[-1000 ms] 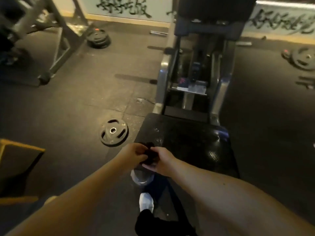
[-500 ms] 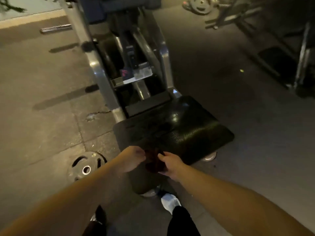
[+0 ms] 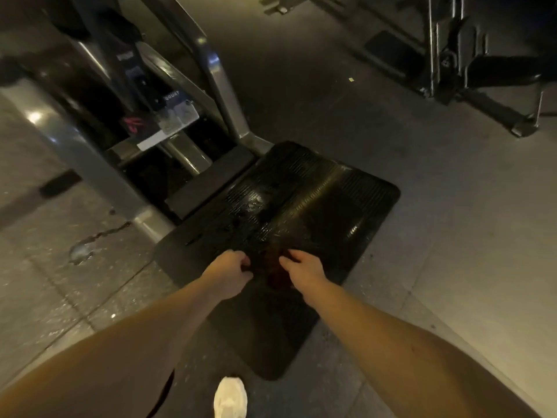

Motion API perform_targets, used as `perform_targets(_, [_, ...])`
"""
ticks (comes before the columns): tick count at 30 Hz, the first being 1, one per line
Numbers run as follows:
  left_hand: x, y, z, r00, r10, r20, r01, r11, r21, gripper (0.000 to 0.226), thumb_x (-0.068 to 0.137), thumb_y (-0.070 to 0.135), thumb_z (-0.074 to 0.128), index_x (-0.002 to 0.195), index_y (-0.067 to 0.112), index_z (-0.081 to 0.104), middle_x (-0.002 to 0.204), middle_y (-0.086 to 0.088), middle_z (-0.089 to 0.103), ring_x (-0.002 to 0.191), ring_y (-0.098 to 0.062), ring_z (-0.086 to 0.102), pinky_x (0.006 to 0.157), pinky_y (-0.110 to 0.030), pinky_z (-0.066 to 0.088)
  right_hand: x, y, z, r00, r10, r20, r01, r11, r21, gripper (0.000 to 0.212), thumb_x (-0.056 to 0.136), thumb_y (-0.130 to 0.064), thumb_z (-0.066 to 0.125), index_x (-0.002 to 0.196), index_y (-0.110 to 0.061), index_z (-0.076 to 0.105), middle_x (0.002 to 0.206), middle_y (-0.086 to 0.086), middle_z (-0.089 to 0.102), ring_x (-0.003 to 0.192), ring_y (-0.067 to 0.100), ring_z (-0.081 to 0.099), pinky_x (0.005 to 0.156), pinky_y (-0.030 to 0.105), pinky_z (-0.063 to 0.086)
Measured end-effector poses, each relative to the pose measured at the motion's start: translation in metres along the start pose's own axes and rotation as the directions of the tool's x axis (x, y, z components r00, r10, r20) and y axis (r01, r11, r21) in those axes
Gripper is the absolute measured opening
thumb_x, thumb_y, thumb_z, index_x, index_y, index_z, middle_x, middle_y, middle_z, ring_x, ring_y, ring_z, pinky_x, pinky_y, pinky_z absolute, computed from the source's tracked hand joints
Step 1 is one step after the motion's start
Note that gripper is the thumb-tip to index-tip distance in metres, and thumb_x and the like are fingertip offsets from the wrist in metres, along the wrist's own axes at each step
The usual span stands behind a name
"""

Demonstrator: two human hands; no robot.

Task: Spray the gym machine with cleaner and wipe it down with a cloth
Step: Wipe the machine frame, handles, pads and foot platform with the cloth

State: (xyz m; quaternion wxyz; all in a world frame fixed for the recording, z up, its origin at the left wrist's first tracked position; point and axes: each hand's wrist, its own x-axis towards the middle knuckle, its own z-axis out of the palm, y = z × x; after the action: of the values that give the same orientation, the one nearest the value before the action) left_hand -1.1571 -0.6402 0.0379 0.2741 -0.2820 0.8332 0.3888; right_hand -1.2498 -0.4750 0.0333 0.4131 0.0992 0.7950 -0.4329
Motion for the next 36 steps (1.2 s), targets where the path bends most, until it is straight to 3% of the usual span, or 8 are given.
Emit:
perform_targets(5, [0.123,-0.032,0.044,0.997,0.064,-0.042,-0.062,0.996,0.059,0.047,0.097,0.027,0.069,0.141,0.020,0.055,0.140,-0.005,0.049,0.125,-0.024,0.052,0.105,-0.038,0.048,0.134,0.030,0.003,0.931,-0.344,-0.119,0.271,0.874,-0.403,0.032,0.099,-0.023,0.066,0.131,-0.029,0.068,0.120,-0.002,0.070,0.108,0.017,0.066,0.097,0.036,0.056])
perform_targets(9, [0.210,-0.060,0.071,0.988,0.156,0.003,-0.149,0.941,0.302,0.090,0.086,0.047,0.078,0.159,0.025,0.031,0.166,-0.007,0.023,0.154,-0.037,0.018,0.122,-0.066,0.021,0.233,0.044,-0.006,0.738,-0.633,-0.234,0.270,0.595,-0.757,0.035,0.103,-0.024,0.057,0.138,-0.025,0.063,0.132,0.004,0.061,0.126,0.025,0.052,0.109,0.047,0.044])
perform_targets(14, [0.273,-0.106,0.091,0.983,0.162,0.086,-0.183,0.903,0.388,0.118,0.076,0.073,0.074,0.165,0.031,0.010,0.172,-0.010,0.001,0.156,-0.042,0.001,0.123,-0.067,0.013,0.311,0.061,0.004,0.811,-0.581,-0.073,0.134,0.306,-0.943,0.042,0.108,-0.024,0.049,0.150,-0.024,0.051,0.165,0.002,0.033,0.155,0.025,0.021,0.126,0.043,0.010])
perform_targets(18, [0.272,-0.107,0.092,0.972,0.215,0.099,-0.236,0.852,0.467,0.111,0.084,0.077,0.060,0.166,0.023,0.008,0.171,-0.015,0.009,0.156,-0.040,0.010,0.125,-0.051,0.013,0.311,0.073,0.021,0.748,-0.643,-0.166,0.095,0.351,-0.931,0.038,0.104,-0.023,0.053,0.141,-0.030,0.058,0.150,-0.001,0.053,0.142,0.023,0.040,0.113,0.046,0.028])
perform_targets(24, [0.271,-0.130,0.108,0.965,0.263,0.000,-0.237,0.870,0.432,0.105,0.085,0.081,0.054,0.165,0.022,0.018,0.170,-0.015,0.015,0.155,-0.040,0.015,0.127,-0.050,0.018,0.254,0.111,0.072,0.728,-0.673,-0.132,0.161,0.355,-0.921,0.042,0.102,-0.018,0.054,0.140,-0.035,0.060,0.141,0.004,0.055,0.136,0.024,0.038,0.114,0.049,0.026])
perform_targets(31, [0.228,-0.150,0.140,0.941,0.336,0.047,-0.327,0.860,0.392,0.099,0.087,0.076,0.057,0.165,0.028,0.017,0.173,-0.010,0.004,0.158,-0.037,0.003,0.126,-0.059,0.016,0.176,0.160,0.087,0.753,-0.650,0.105,0.279,0.171,-0.945,0.046,0.100,-0.013,0.056,0.142,-0.034,0.058,0.142,-0.002,0.058,0.127,0.020,0.040,0.106,0.042,0.031])
perform_targets(33, [0.222,-0.142,0.145,0.926,0.363,0.100,-0.373,0.846,0.380,0.104,0.084,0.079,0.059,0.165,0.031,0.015,0.173,-0.010,0.001,0.158,-0.038,-0.001,0.125,-0.061,0.015,0.163,0.155,0.058,0.761,-0.648,0.037,0.188,0.165,-0.968,0.050,0.098,-0.013,0.058,0.143,-0.034,0.057,0.144,-0.001,0.055,0.130,0.022,0.040,0.108,0.041,0.029])
perform_targets(36, [0.220,-0.137,0.150,0.927,0.341,0.156,-0.375,0.847,0.377,0.111,0.078,0.084,0.059,0.164,0.037,0.008,0.173,-0.009,-0.008,0.157,-0.041,-0.008,0.124,-0.064,0.011,0.154,0.148,0.022,0.750,-0.605,-0.267,-0.021,0.382,-0.924,0.049,0.102,-0.012,0.055,0.146,-0.032,0.054,0.138,0.008,0.052,0.131,0.030,0.040,0.111,0.045,0.029])
